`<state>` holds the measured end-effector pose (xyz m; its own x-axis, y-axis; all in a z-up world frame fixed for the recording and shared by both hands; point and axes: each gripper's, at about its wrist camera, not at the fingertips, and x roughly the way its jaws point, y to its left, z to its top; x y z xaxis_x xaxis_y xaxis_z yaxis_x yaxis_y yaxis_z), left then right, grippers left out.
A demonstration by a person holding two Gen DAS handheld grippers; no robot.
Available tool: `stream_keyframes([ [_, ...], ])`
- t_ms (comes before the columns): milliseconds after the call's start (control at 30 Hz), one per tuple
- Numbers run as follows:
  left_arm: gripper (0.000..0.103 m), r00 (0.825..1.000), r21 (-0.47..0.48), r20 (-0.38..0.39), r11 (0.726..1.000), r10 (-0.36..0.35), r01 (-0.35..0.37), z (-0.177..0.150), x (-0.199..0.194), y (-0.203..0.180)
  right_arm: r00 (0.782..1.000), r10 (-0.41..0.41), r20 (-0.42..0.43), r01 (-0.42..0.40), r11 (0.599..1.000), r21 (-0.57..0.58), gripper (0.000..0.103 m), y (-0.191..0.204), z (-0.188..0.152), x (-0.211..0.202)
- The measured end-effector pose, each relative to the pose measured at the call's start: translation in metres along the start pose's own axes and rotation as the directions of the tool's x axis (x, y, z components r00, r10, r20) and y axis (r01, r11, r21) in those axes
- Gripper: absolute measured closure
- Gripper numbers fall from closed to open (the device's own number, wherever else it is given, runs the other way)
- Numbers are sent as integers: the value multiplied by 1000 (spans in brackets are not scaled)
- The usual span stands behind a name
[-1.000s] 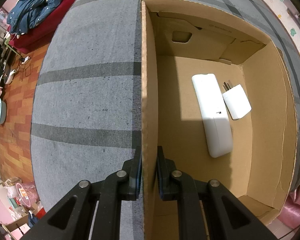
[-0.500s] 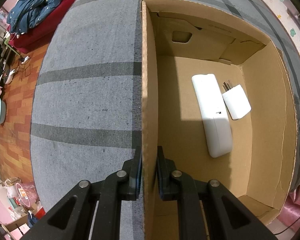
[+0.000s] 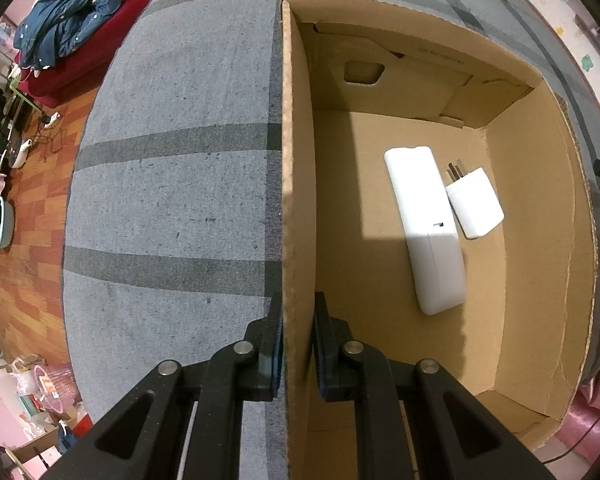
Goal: Organize rigid objects
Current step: 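Move the right gripper over the black round object on the bed, then close the right gripper on the black round object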
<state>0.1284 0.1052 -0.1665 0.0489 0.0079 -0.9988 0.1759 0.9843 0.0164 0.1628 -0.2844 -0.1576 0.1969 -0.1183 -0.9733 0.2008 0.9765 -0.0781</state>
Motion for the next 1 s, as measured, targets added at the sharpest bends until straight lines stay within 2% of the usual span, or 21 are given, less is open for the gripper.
stream_keyframes([
  [333,90,1000,-3,-2,1000,4,-4,0,0,-2,998,-4,-56,5,999,33,0,-20,1,46],
  [733,90,1000,-7,-4,1000,1,-1,1,1,-1,996,26,-86,-22,999,49,4,-28,2,67],
  [800,90,1000,-8,-4,1000,1,-1,1,1,0,994,41,-98,-35,998,59,8,-29,3,69],
  [867,90,1000,-10,-4,1000,0,0,1,1,0,993,43,-108,-37,998,53,18,-28,4,72],
  [900,90,1000,-9,-4,1000,0,0,1,0,0,992,47,-117,-42,998,48,20,-27,4,74],
  [933,90,1000,-9,-4,1000,1,-1,1,1,1,991,51,-123,-46,998,49,26,-27,4,76],
  [967,90,1000,-9,-4,1000,1,-1,1,1,1,991,53,-126,-47,998,49,40,-26,4,77],
  [1000,90,1000,-9,-4,1000,1,-1,1,1,0,990,57,-131,-51,998,47,46,-26,3,78],
])
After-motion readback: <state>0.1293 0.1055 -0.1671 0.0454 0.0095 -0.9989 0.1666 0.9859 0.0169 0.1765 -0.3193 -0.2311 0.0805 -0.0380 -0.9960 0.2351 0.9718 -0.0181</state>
